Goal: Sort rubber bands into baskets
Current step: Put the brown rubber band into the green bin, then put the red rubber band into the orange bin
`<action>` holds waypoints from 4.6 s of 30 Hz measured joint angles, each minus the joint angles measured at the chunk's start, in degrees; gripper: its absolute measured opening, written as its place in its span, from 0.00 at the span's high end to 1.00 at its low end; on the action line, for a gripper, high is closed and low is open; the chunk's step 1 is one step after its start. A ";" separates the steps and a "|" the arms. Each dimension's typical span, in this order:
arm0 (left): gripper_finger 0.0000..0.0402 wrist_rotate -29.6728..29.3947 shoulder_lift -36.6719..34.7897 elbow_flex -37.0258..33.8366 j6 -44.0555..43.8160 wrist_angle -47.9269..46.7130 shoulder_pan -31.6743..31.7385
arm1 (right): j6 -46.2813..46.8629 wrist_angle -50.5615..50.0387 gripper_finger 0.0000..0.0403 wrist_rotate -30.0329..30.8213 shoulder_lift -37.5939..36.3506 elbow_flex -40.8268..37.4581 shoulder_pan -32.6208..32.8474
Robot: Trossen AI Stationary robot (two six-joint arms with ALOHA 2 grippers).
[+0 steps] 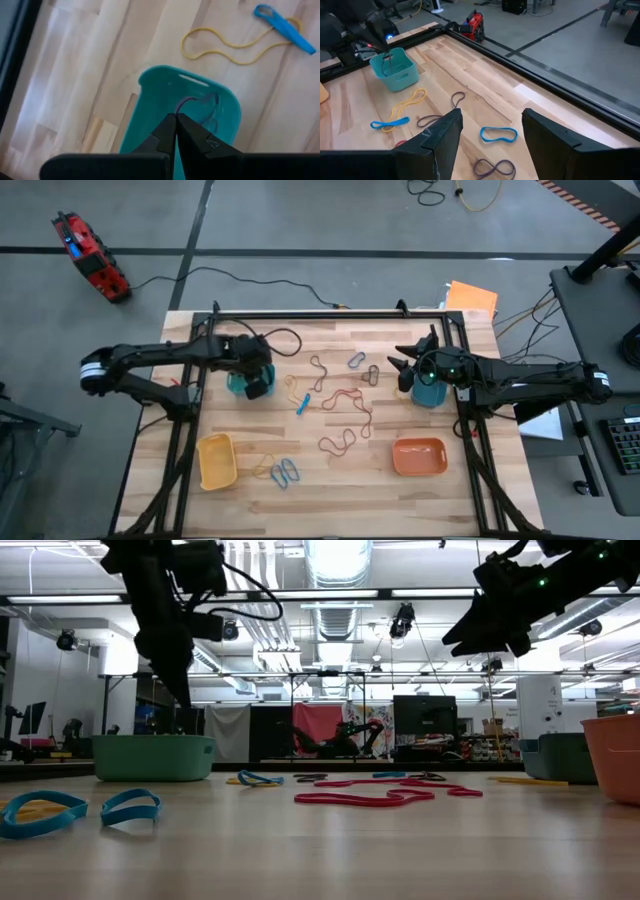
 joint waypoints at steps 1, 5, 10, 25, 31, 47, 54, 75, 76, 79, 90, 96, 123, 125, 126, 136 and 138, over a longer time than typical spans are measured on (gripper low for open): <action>1.00 -0.01 0.61 0.00 0.01 -0.04 0.00 | 0.00 -0.01 0.50 0.00 0.00 -0.02 0.00; 1.00 -0.01 2.42 0.00 0.02 -1.57 0.05 | 0.01 -0.02 0.50 0.00 0.00 -0.08 0.00; 1.00 -0.01 4.06 0.00 0.02 -4.78 0.22 | 0.02 -0.02 0.50 -0.02 -0.02 -0.28 0.00; 1.00 -0.38 5.88 0.00 0.23 -13.85 3.07 | 1.16 -0.03 0.50 -0.28 -0.01 -0.39 0.02; 1.00 -0.41 5.94 0.00 -1.66 -14.61 4.48 | 1.14 -0.02 0.50 -0.28 -0.02 -0.39 0.02; 1.00 -0.42 5.94 -0.54 -3.21 -7.74 5.53 | 1.11 0.03 0.50 -0.28 -0.02 -1.15 0.02; 1.00 4.05 5.94 -2.60 -3.43 2.23 5.50 | 2.08 0.03 0.50 -0.28 -0.02 -2.45 0.02; 1.00 4.15 5.92 -6.23 -4.95 -3.94 5.46 | 3.69 0.27 0.50 -0.26 -0.02 -3.19 0.02; 1.00 4.14 5.91 -5.76 -4.94 -4.80 5.47 | 3.69 0.27 0.50 -0.26 -0.02 -3.19 0.02; 1.00 3.32 5.91 -4.20 -4.28 -5.86 5.49 | 3.69 0.27 0.50 -0.26 -0.02 -3.19 0.02; 1.00 3.85 6.86 -3.11 -1.50 0.46 5.53 | 3.69 0.29 0.50 -0.26 -0.02 -3.19 0.02; 1.00 4.23 10.98 -3.43 -2.06 -1.87 5.53 | 4.20 0.25 0.50 -0.26 -0.02 -3.19 0.02; 0.72 2.04 13.74 -0.57 -0.59 -6.62 5.53 | 4.11 0.20 0.50 -0.26 -0.02 -3.19 0.02; 0.70 2.02 13.73 0.64 -0.58 -9.13 5.53 | 4.11 0.18 0.50 -0.26 -0.02 -3.19 0.02; 0.70 1.71 13.72 1.16 -0.54 -10.14 5.53 | 4.11 0.18 0.50 -0.26 -0.02 -3.19 0.02; 0.69 -0.36 10.63 4.19 2.66 -10.88 5.11 | 4.11 0.18 0.50 -0.26 -0.02 -3.19 0.02; 0.69 -0.38 8.03 4.24 3.15 -8.68 4.48 | 3.89 0.20 0.50 -0.26 -0.02 -3.19 0.02</action>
